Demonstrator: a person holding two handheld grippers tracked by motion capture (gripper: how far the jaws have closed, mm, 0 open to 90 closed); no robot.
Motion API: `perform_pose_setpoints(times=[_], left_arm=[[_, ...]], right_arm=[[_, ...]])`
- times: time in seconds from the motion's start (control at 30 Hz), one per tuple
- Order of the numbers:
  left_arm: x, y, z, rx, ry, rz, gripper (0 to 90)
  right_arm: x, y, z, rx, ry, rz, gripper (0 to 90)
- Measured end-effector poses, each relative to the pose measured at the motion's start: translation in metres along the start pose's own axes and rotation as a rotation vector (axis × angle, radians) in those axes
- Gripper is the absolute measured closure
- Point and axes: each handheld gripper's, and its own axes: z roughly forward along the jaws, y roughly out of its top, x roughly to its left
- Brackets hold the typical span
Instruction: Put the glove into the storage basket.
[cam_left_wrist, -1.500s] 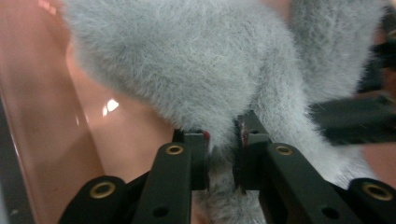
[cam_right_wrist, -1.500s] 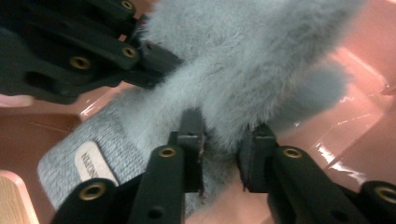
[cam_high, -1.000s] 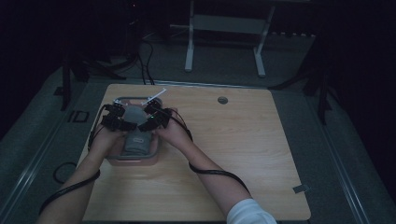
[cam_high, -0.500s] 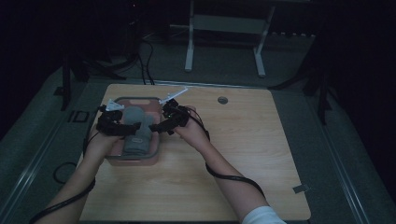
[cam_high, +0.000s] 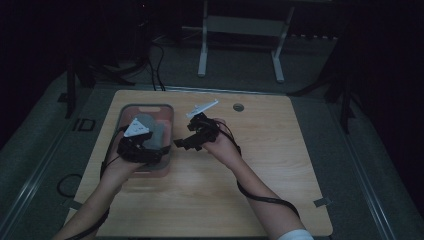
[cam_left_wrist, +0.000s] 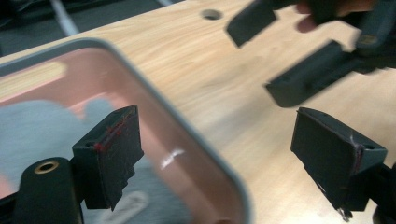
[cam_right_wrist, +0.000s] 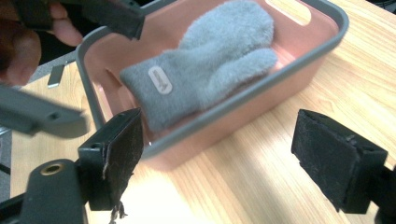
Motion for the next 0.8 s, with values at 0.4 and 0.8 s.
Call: perform_pose_setpoints(times=[0.4, 0.8], left_arm=[[-0.048, -0.010, 0.011, -0.009, -0.168, 0.090, 16.7], [-0.075, -0.028, 0.038, 0.039, -0.282, 0.136, 16.6]], right_arm=[[-0.006, -0.045, -0.015, 0.022, -0.007, 0.014, 16.8], [-0.010, -0.087, -0.015, 0.032, 0.018, 0.030, 16.5]])
